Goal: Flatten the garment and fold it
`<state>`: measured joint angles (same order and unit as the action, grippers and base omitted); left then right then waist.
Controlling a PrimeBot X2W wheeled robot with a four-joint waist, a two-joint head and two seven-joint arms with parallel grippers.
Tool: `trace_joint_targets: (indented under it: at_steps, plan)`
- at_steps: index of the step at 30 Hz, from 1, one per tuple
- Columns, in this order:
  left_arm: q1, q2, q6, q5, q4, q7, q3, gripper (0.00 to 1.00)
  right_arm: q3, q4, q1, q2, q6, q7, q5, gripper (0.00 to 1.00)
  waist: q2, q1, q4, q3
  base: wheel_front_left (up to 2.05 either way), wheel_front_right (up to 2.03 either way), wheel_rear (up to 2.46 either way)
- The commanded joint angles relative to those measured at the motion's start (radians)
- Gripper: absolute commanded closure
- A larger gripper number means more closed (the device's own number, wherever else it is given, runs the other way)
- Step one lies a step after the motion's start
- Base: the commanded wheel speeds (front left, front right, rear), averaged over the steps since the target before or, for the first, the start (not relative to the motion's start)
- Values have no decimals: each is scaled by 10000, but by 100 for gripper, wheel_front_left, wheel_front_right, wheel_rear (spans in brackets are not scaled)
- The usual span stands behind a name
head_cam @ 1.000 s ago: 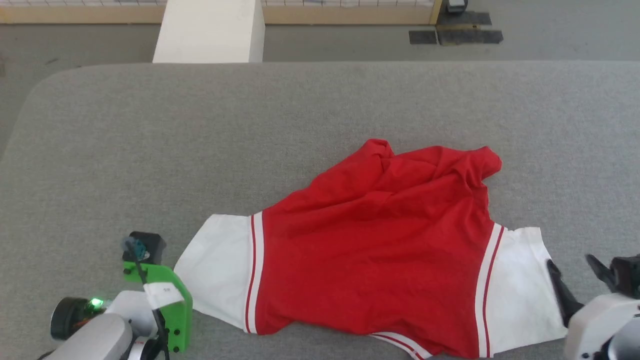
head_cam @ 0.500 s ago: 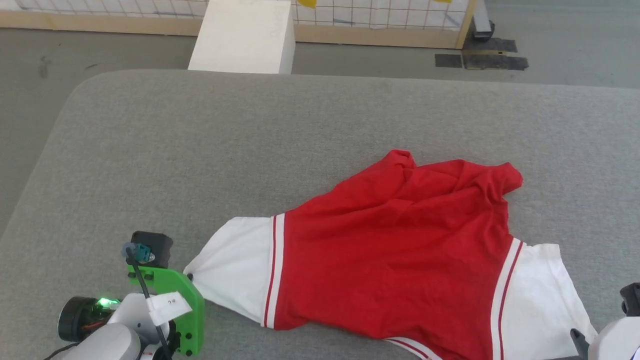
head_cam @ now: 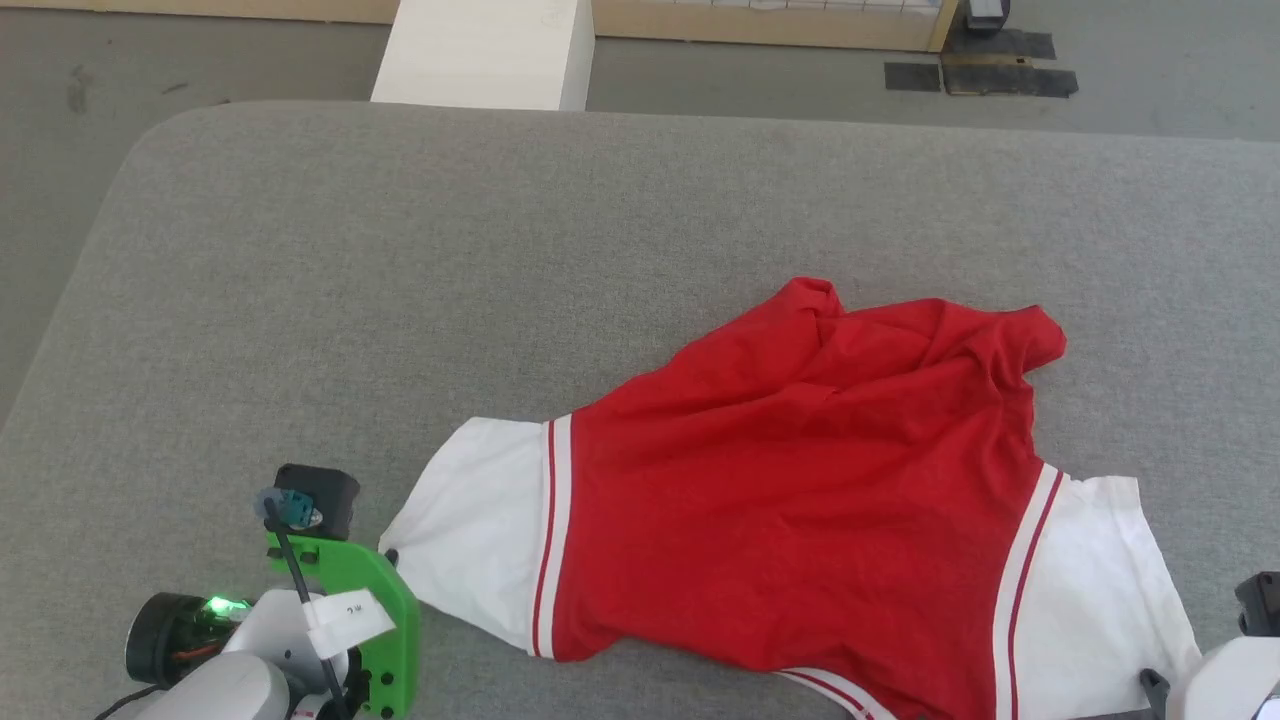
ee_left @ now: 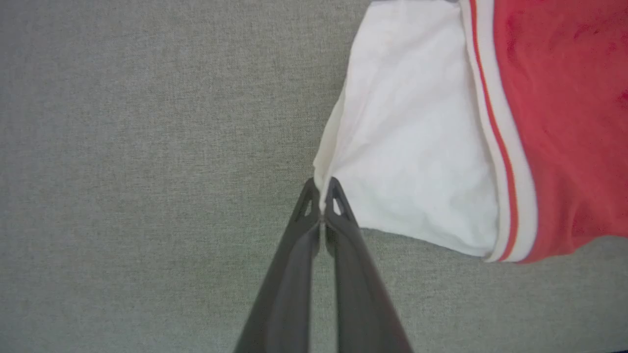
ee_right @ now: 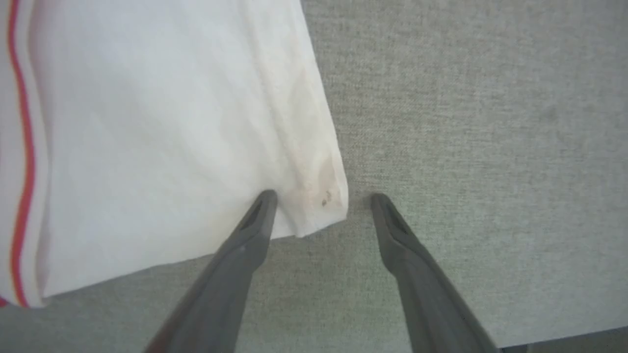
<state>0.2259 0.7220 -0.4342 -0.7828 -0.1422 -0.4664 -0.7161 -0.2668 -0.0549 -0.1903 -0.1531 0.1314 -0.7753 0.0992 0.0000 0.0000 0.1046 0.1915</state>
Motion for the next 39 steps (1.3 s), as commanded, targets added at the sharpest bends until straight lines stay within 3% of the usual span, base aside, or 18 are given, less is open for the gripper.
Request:
trace_joint_targets:
  at_steps: [1, 2, 12, 17, 26, 33, 39]
  plan:
    - [-18, 69, -57, 96, -28, -26, 14, 100, 242, 222, -78, 102, -7, -47, 133, 95, 0, 0, -20, 69, 0, 0, 0]
    - [-5, 69, -52, 99, -21, -31, 9, 100, 286, 222, -66, 73, -7, 3, 178, 100, 0, 0, -27, 91, 0, 0, 0]
    - [37, 112, 87, 129, 131, 87, -25, 100, 484, 77, 363, -633, -7, 737, 830, 100, 0, 0, -150, -166, 0, 0, 0]
    - [-125, 177, 123, 84, -90, 420, 100, 100, 776, -577, 356, -1290, -7, 1005, 1537, 100, 0, 0, -231, -687, 0, 0, 0]
    - [-357, 506, 120, 82, -1139, 519, 167, 100, 889, -1772, 394, -1911, -7, 1457, 2976, 100, 0, 0, -312, -1381, 0, 0, 0]
    - [807, 480, 630, 509, -1838, 1154, 577, 100, 1298, -2404, 1795, -2660, -7, 2267, 3780, 100, 0, 0, -490, -1658, 0, 0, 0]
    - [2215, 494, 1042, 453, -2090, 1307, 1280, 100, 1626, -2213, 3714, -3281, -7, 2590, 4406, 100, 0, 0, -805, -1914, 0, 0, 0]
